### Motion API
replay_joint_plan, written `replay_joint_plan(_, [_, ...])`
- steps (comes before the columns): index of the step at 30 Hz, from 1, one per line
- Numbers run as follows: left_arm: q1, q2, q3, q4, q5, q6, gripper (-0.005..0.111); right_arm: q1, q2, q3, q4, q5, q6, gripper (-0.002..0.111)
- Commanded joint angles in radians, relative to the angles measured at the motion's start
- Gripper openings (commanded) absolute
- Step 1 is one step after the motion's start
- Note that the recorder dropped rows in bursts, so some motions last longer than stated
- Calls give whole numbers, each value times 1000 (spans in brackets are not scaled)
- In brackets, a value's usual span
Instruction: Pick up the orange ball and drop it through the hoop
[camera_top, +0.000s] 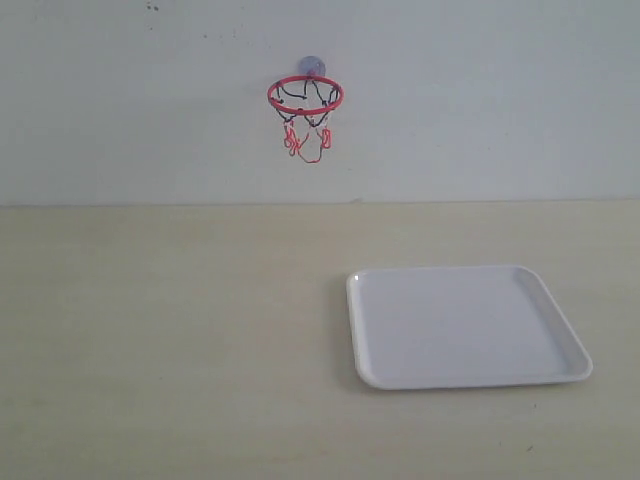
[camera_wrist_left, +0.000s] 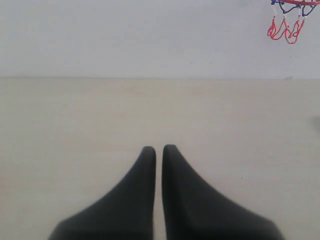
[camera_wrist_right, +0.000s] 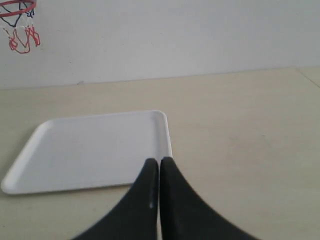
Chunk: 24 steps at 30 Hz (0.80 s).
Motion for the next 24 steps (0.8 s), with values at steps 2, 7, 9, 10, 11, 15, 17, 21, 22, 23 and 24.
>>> replay_joint_plan(2, [3,-3,3,-9,-4,4,4,2,-5,2,-21,62,-77,0])
replay_joint_plan(7, [3,-3,3,-9,-4,4,4,2,-5,2,-13,62,-65,0])
replay_joint_plan(9, [3,-3,3,-9,-4,4,4,2,-5,2,-13,66,-67,0])
replay_joint_plan(10, [3,-3,3,-9,-4,4,4,0,-5,2,-13,66,-67,0])
replay_joint_plan(11, [3,-3,3,-9,-4,4,4,0,-5,2,-13,66,-67,0])
replay_joint_plan(15, [3,-3,3,-9,-4,4,4,0,-5,2,-13,66,-67,0])
replay_joint_plan(17, [3,-3,3,-9,-4,4,4,0,-5,2,-13,66,-67,0])
replay_joint_plan(21, [3,-3,3,-9,-4,4,4,0,-5,2,-13,31,-65,0])
replay_joint_plan(22, [3,-3,3,-9,-4,4,4,0,-5,2,-13,23,-65,0])
replay_joint_plan(23, [3,-3,3,-9,-4,4,4,0,-5,2,-13,13,-65,0])
replay_joint_plan(24, [3,-3,3,-9,-4,4,4,0,-5,2,-13,7,-65,0])
